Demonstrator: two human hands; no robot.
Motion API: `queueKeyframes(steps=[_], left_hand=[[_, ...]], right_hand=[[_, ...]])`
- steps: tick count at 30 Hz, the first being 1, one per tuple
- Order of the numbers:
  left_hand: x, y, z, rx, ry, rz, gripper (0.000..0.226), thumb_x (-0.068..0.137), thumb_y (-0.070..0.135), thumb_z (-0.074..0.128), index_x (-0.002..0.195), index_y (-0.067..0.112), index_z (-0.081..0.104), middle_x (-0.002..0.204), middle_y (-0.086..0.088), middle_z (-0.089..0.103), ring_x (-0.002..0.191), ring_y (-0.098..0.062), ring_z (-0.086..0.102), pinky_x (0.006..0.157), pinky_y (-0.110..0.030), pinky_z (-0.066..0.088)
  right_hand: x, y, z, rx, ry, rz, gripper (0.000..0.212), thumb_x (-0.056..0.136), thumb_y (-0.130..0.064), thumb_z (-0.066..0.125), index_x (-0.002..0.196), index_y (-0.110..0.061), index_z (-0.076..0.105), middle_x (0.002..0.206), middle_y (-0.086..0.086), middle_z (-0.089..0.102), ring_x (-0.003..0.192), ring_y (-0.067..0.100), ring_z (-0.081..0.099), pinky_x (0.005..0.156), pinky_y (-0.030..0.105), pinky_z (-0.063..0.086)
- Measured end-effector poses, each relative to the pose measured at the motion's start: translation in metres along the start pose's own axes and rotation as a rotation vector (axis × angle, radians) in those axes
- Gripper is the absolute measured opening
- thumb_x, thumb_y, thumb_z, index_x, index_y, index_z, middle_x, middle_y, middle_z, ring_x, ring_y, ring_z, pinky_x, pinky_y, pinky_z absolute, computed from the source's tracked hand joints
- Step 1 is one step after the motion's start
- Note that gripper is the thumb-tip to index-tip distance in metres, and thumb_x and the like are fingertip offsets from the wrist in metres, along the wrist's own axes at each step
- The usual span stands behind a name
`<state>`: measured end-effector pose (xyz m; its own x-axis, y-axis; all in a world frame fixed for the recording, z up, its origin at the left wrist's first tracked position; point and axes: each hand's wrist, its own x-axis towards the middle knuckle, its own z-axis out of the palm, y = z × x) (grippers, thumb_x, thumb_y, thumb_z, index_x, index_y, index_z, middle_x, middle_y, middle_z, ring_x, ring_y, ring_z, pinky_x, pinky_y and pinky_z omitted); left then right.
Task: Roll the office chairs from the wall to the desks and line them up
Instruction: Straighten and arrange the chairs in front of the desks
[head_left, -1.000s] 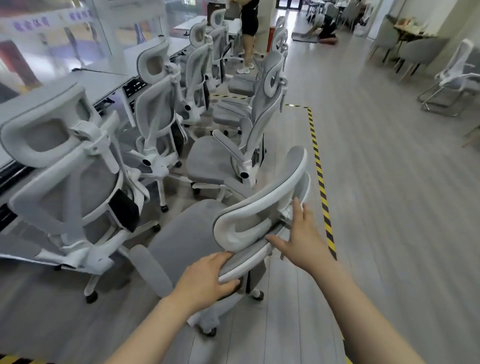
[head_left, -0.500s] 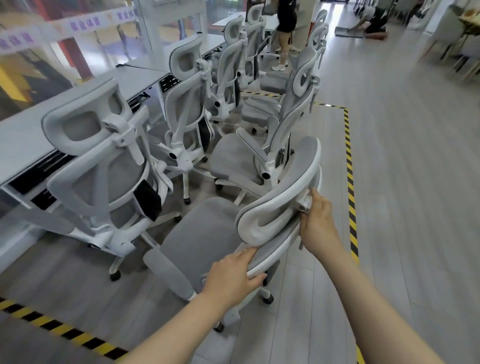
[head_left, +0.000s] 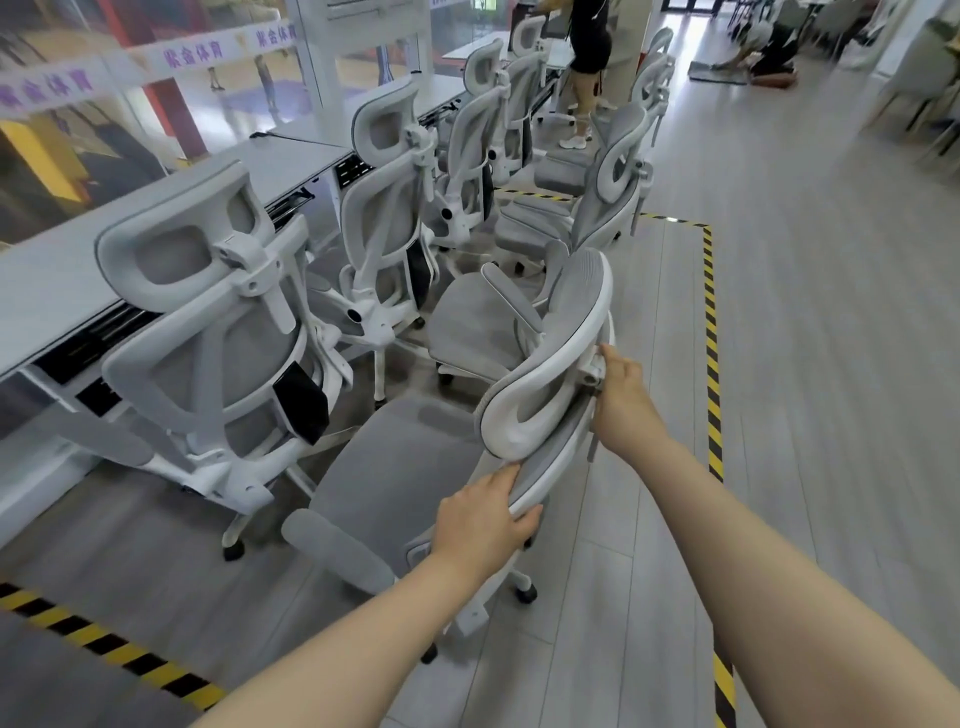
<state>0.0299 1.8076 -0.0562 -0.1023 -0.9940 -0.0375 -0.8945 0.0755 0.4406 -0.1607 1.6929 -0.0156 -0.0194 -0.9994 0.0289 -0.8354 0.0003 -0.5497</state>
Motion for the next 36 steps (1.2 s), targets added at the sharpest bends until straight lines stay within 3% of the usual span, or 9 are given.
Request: queueKeyframes(steps=[7, 19, 31, 36], left_hand=[[0.024, -0.002, -0.002, -0.001, 0.041, -0.013, 0.05, 0.088, 0.057, 0.047, 0.132, 0.033, 0.046, 0.112, 0.007, 0.064, 0.096, -0.024, 0.063, 0.076, -0.035, 0.048], [0.048, -0.005, 0.0, 0.004, 0.051, -0.044, 0.053, 0.09, 0.059, 0.047, 0.134, 0.03, 0.044, 0.118, 0.007, 0.061, 0.101, -0.025, 0.061, 0.075, -0.036, 0.046], [0.051, 0.003, 0.009, 0.009, 0.034, -0.018, 0.055, 0.094, 0.057, 0.045, 0.137, 0.024, 0.038, 0.125, 0.003, 0.058, 0.106, -0.025, 0.06, 0.076, -0.038, 0.047], [0.05, 0.005, 0.005, -0.011, 0.015, -0.024, 0.056, 0.094, 0.056, 0.045, 0.139, 0.023, 0.036, 0.13, 0.002, 0.056, 0.111, -0.025, 0.057, 0.079, -0.039, 0.045]], right_hand=[[0.026, 0.0, 0.004, 0.002, 0.014, -0.007, 0.079, 0.087, -0.005, 0.055, 0.148, -0.032, 0.014, 0.142, 0.005, 0.025, 0.109, 0.029, 0.05, 0.093, 0.042, 0.046], [0.058, 0.002, 0.006, -0.019, -0.04, -0.039, 0.083, 0.087, -0.006, 0.056, 0.149, -0.032, 0.009, 0.145, 0.007, 0.021, 0.104, 0.027, 0.048, 0.097, 0.044, 0.046], [0.065, 0.007, -0.005, -0.079, -0.113, -0.031, 0.085, 0.088, -0.005, 0.053, 0.152, -0.027, 0.002, 0.149, 0.008, 0.017, 0.101, 0.026, 0.045, 0.086, 0.036, 0.041], [0.062, 0.002, -0.013, -0.1, -0.152, -0.022, 0.087, 0.088, -0.006, 0.054, 0.153, -0.029, 0.0, 0.15, 0.009, 0.019, 0.116, 0.032, 0.046, 0.088, 0.035, 0.04]])
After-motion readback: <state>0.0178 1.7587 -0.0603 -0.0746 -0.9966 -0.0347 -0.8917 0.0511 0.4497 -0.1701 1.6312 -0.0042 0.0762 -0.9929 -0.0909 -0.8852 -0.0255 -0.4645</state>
